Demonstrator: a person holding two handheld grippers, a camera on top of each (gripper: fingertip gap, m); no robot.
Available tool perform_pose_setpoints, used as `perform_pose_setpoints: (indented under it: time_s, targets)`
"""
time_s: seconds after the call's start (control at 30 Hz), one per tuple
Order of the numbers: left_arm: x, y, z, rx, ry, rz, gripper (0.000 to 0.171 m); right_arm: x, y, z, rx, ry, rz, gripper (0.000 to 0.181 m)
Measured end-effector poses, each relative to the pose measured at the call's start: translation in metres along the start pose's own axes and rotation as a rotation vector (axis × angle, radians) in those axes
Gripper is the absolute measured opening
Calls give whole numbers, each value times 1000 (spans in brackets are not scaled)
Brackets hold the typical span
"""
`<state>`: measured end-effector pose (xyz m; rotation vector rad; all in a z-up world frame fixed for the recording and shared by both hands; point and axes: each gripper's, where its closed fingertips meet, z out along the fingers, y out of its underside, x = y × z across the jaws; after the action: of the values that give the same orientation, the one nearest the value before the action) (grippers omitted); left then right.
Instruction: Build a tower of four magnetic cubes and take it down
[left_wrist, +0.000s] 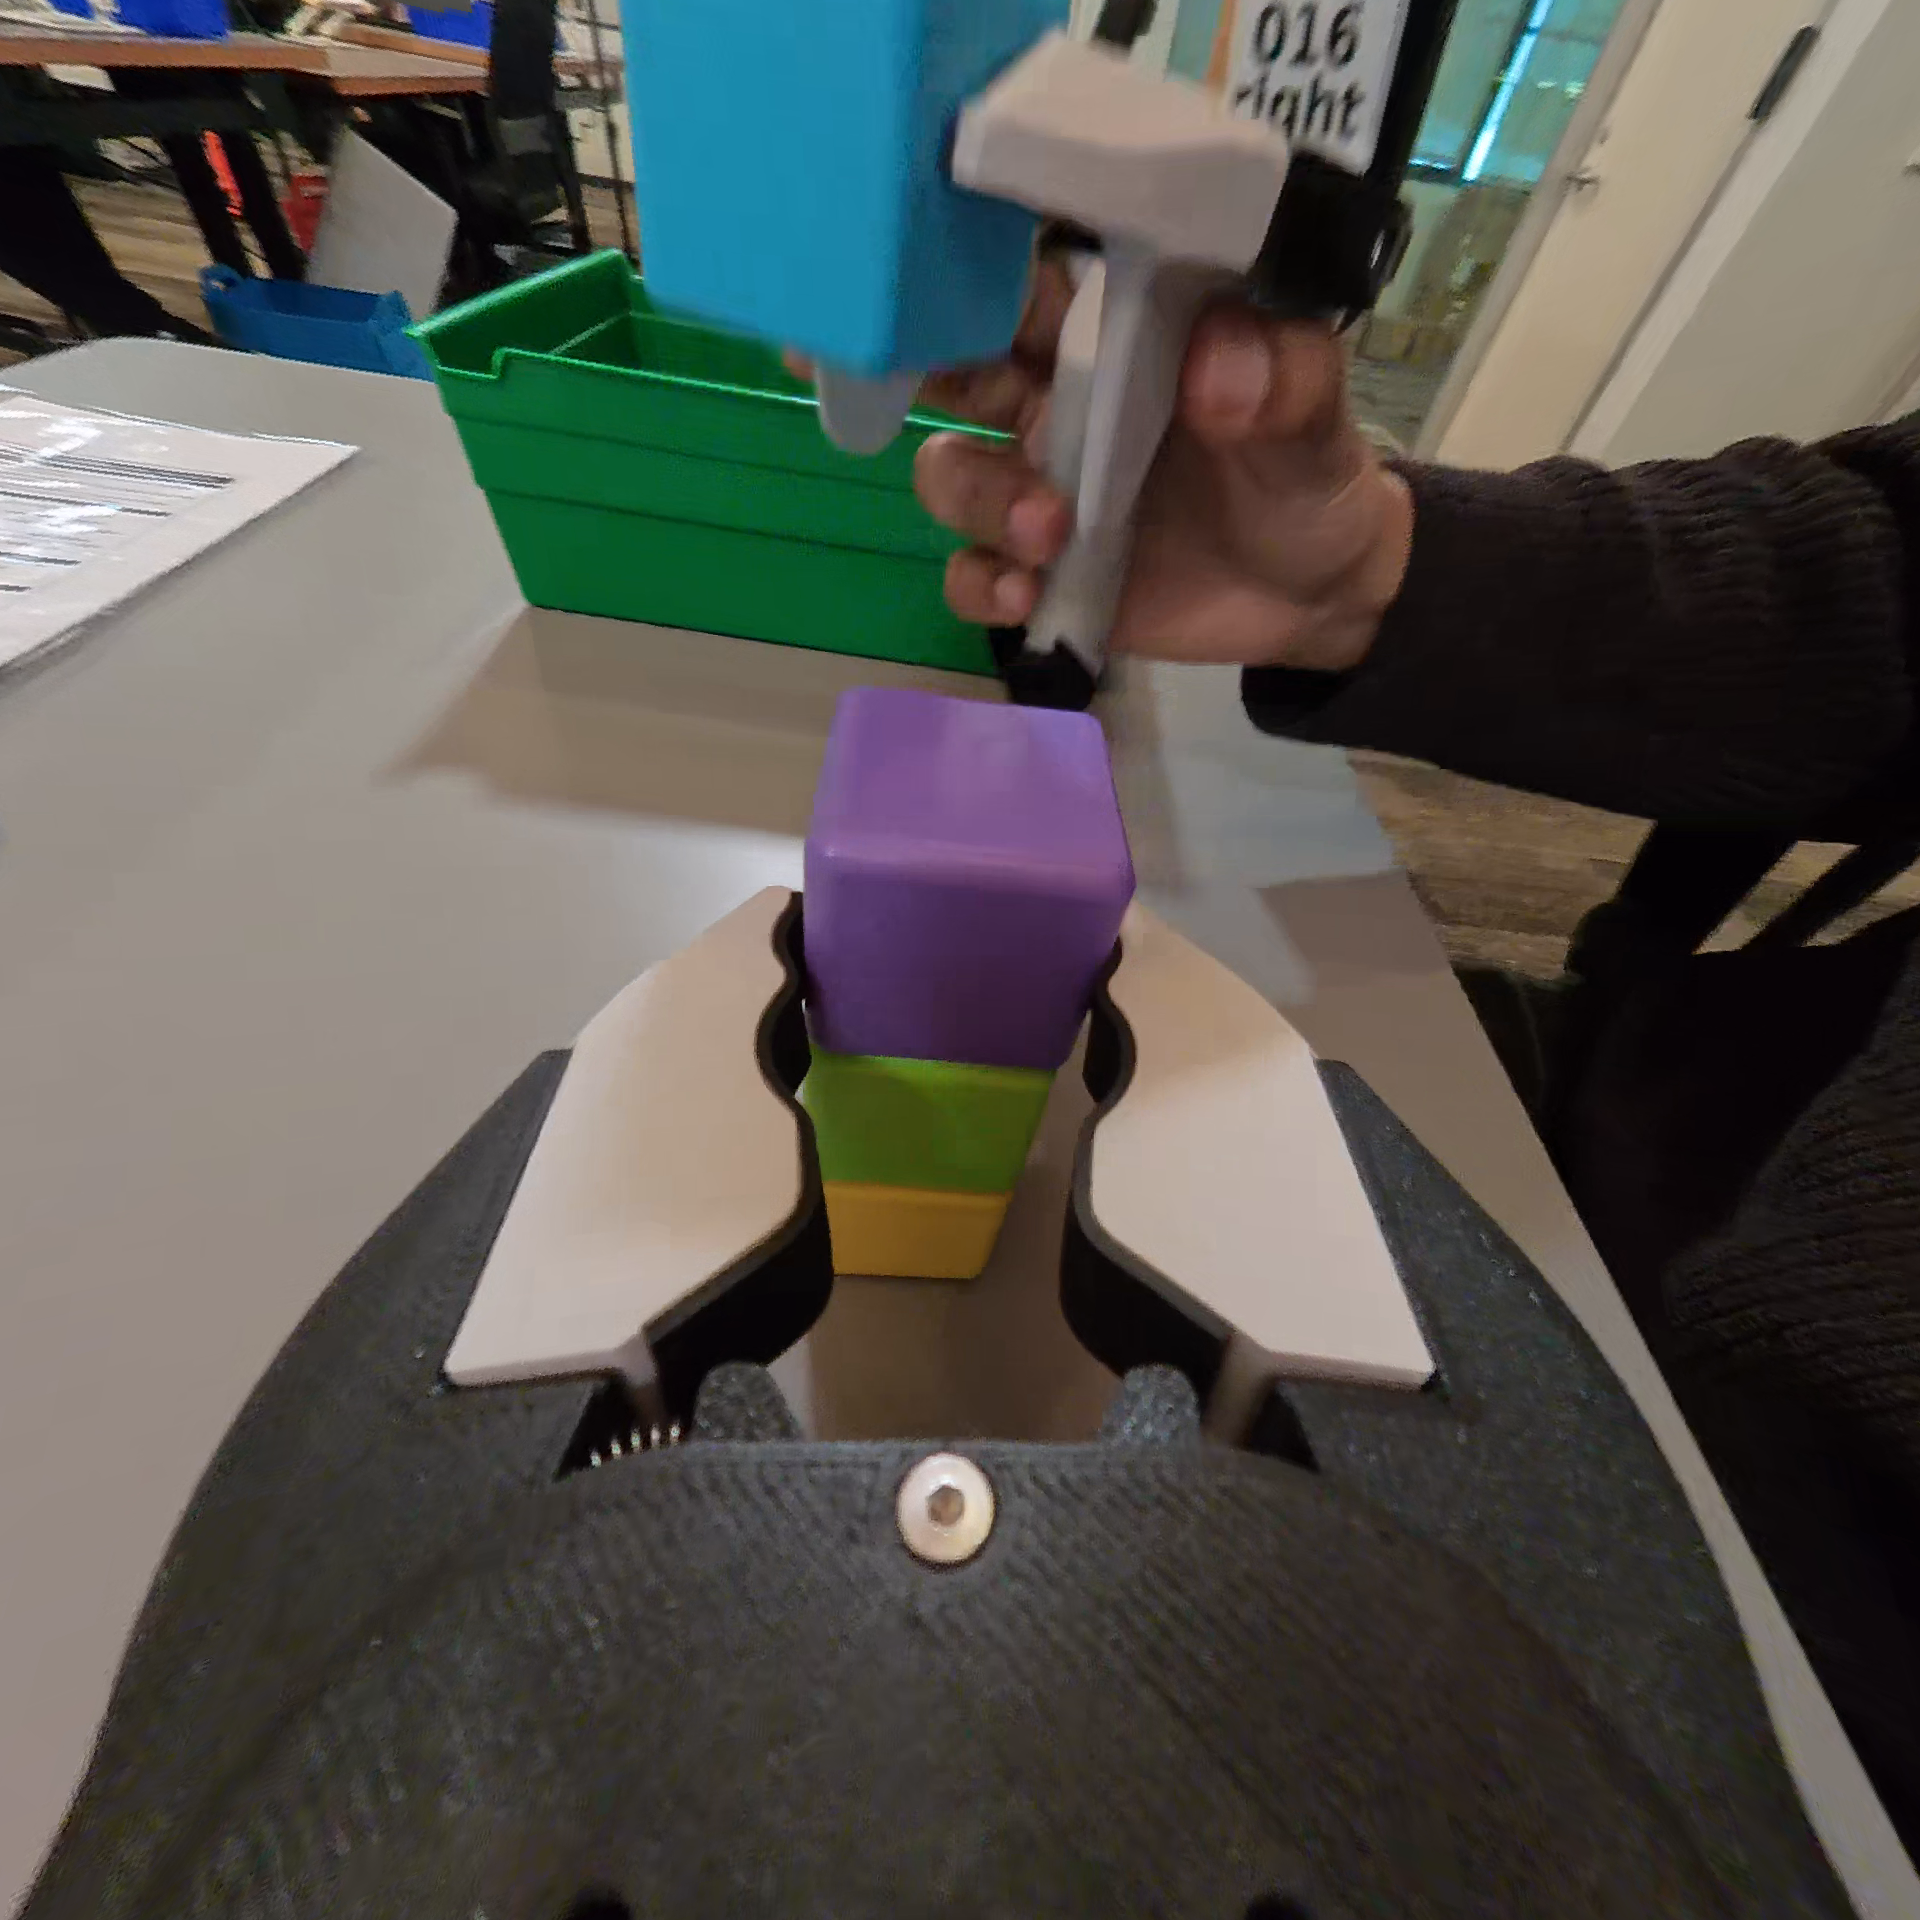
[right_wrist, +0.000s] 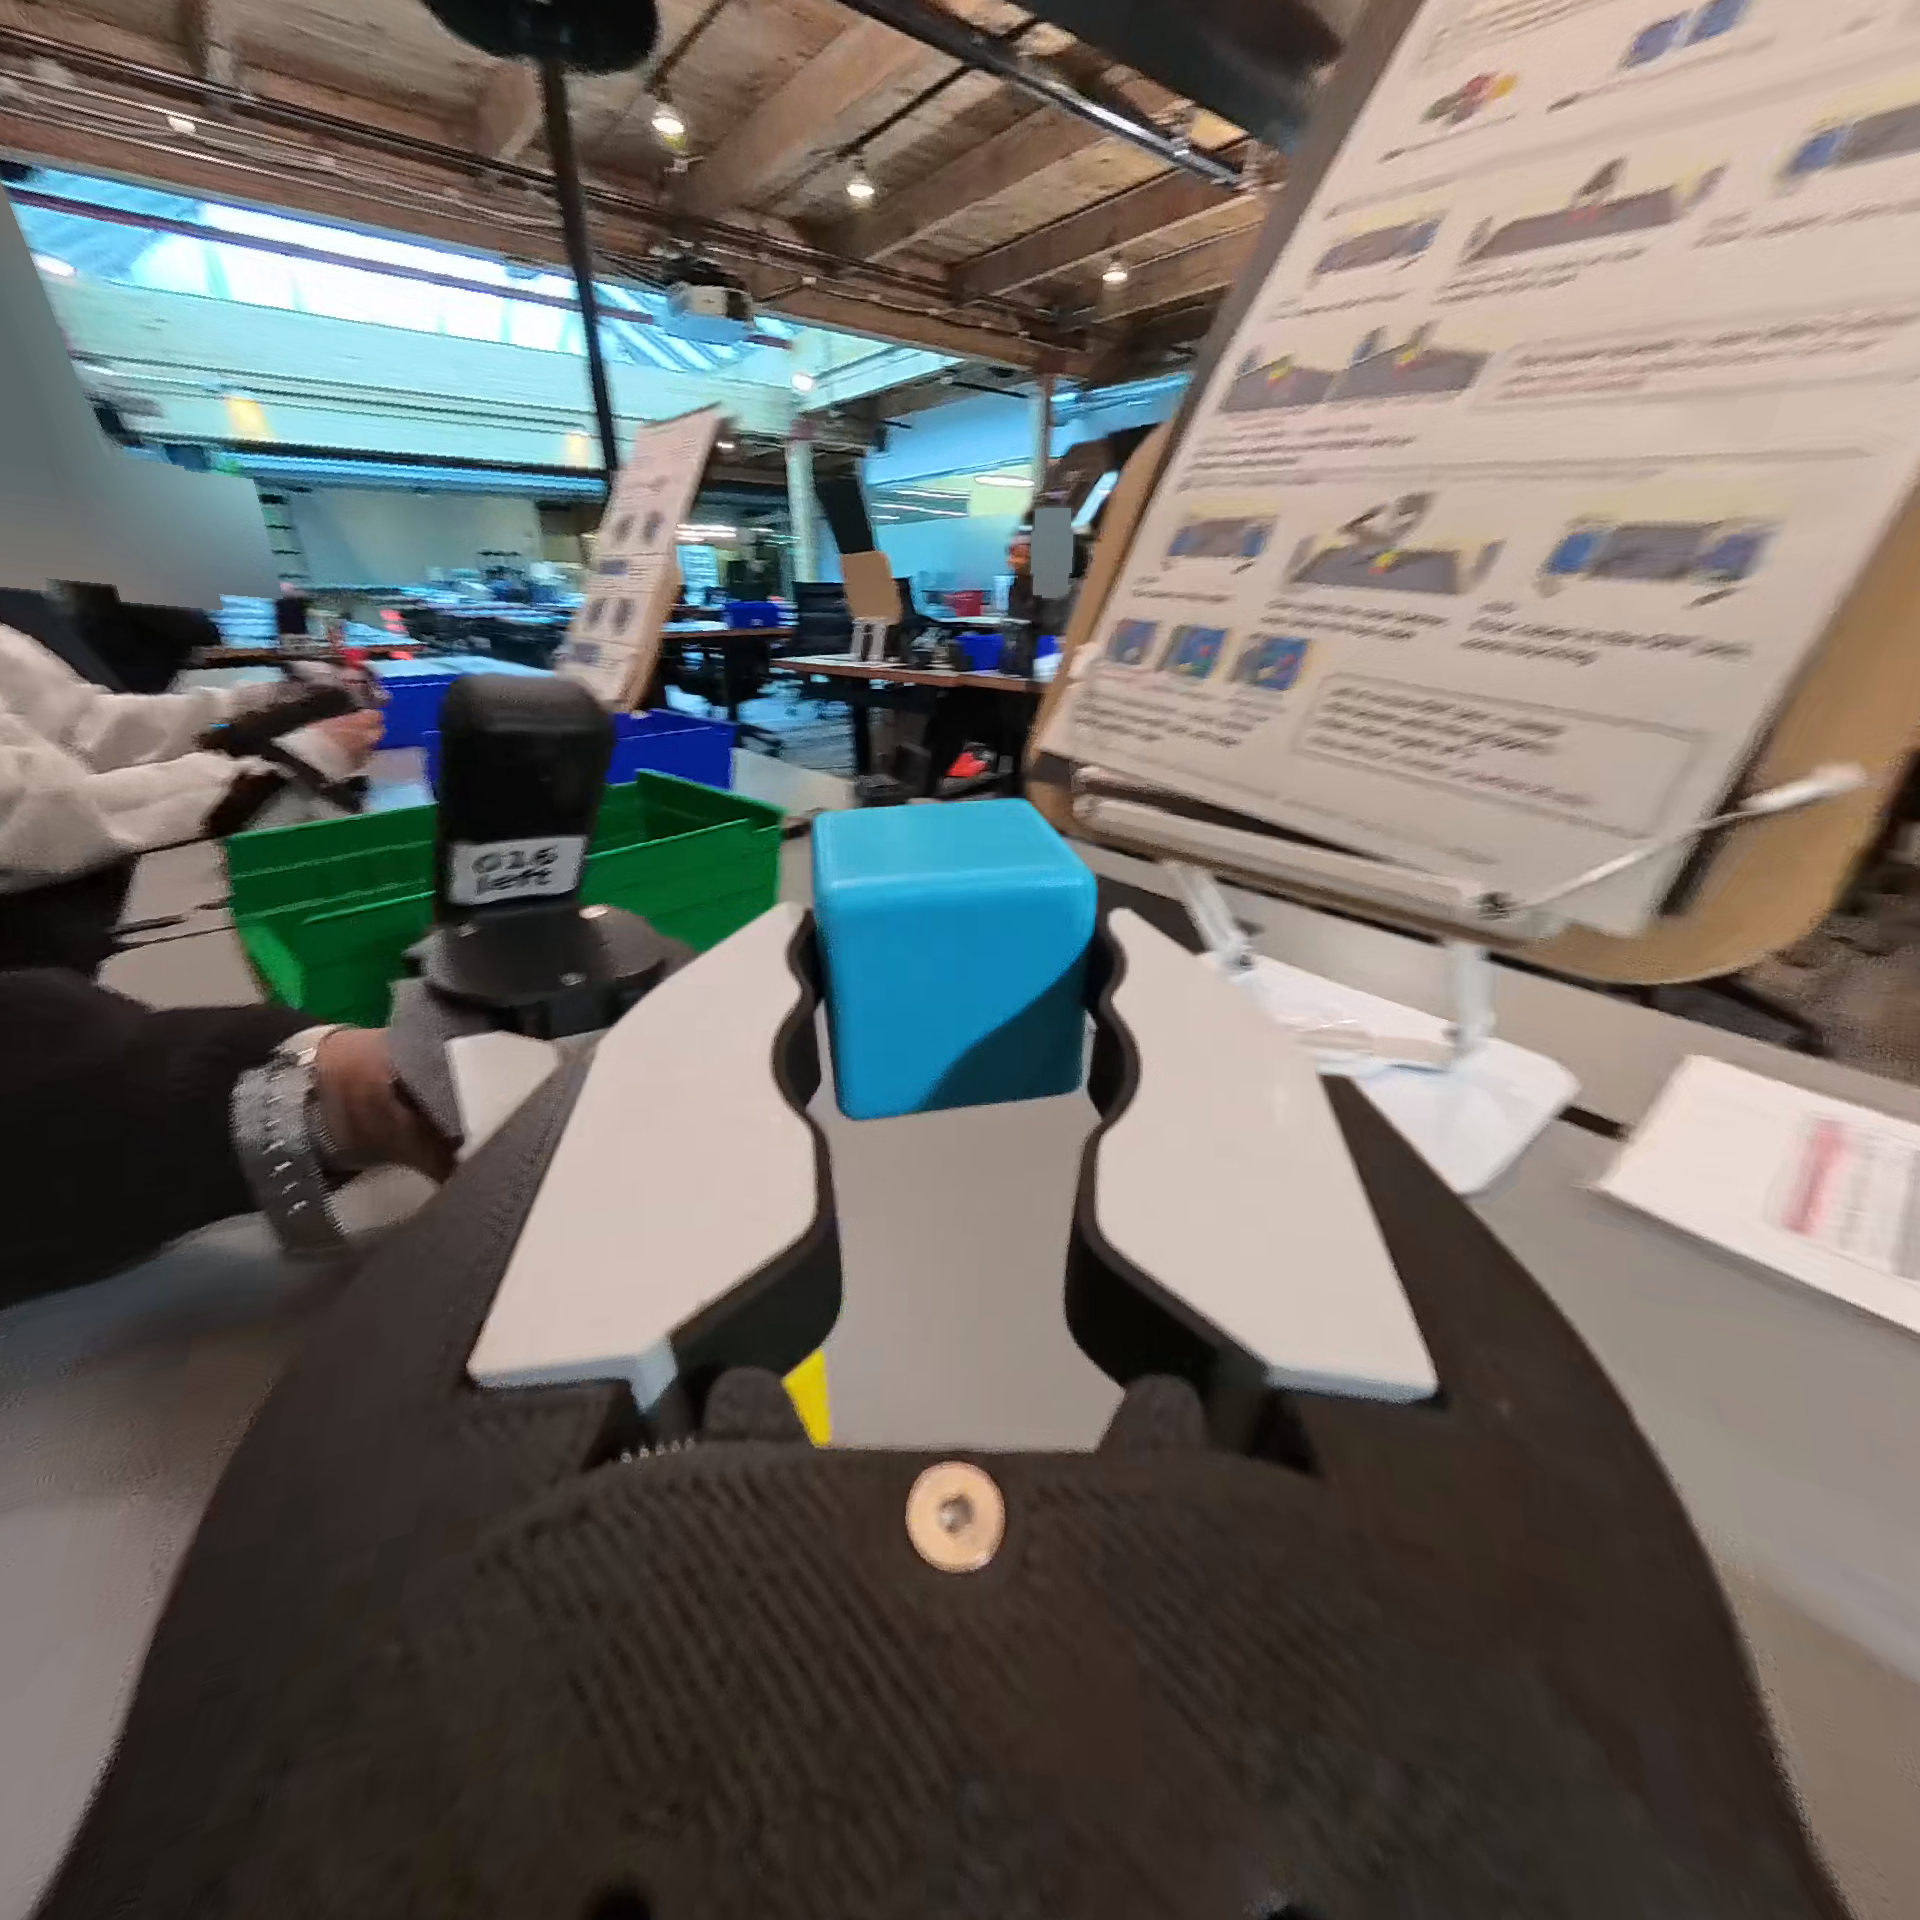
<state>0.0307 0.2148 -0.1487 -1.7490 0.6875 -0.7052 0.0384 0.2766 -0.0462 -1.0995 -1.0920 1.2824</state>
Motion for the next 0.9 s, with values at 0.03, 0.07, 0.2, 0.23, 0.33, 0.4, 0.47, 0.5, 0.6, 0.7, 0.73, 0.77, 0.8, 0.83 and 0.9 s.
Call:
perform_pose_setpoints:
  time_s: [0.03,0.07,0.2,0.23,0.33,0.4,0.47,0.5,0.6,0.7,0.73,0.77,0.8,0.83,0.9]
  targets:
    - [-2,-1,-1,4,-16,0,50,12,-9,-5,-7,44,-17,50]
    - [-5,-1,-2,7,-29,-2,50,25,-17,-11,-24,90,-42,50]
    - [-8,-2,-2,19,-36,-18,50,108,-32,-52,-201,357,-143,50]
    - [-8,-2,-2,21,-37,-20,50,132,-29,-69,-267,433,-137,50]
    - [-8,-2,-2,22,-39,-25,50,197,-2,-122,-472,635,-98,50]
    - [-9,-2,-2,24,-42,-25,50,227,33,-150,-644,704,-23,50]
    - [-9,-2,-1,24,-43,-25,50,241,70,-166,-805,716,39,51]
    - [-9,-2,-1,23,-44,-25,50,244,83,-168,-860,708,47,51]
    - [-10,-2,0,19,-47,-22,50,244,106,-156,-917,668,23,50]
    - [-11,-2,1,18,-49,-22,50,247,122,-145,-967,658,-12,50]
    - [-11,-2,2,20,-47,-25,51,250,128,-143,-991,658,-22,50]
    - [-11,-2,1,20,-46,-27,51,253,134,-143,-1017,660,-24,50]
    - [-11,-2,1,20,-46,-28,51,254,139,-143,-1037,659,-21,50]
    - [-11,-2,1,20,-47,-28,51,256,143,-142,-1048,657,-12,51]
    - [-11,-1,0,20,-50,-26,51,258,144,-139,-1032,660,6,51]
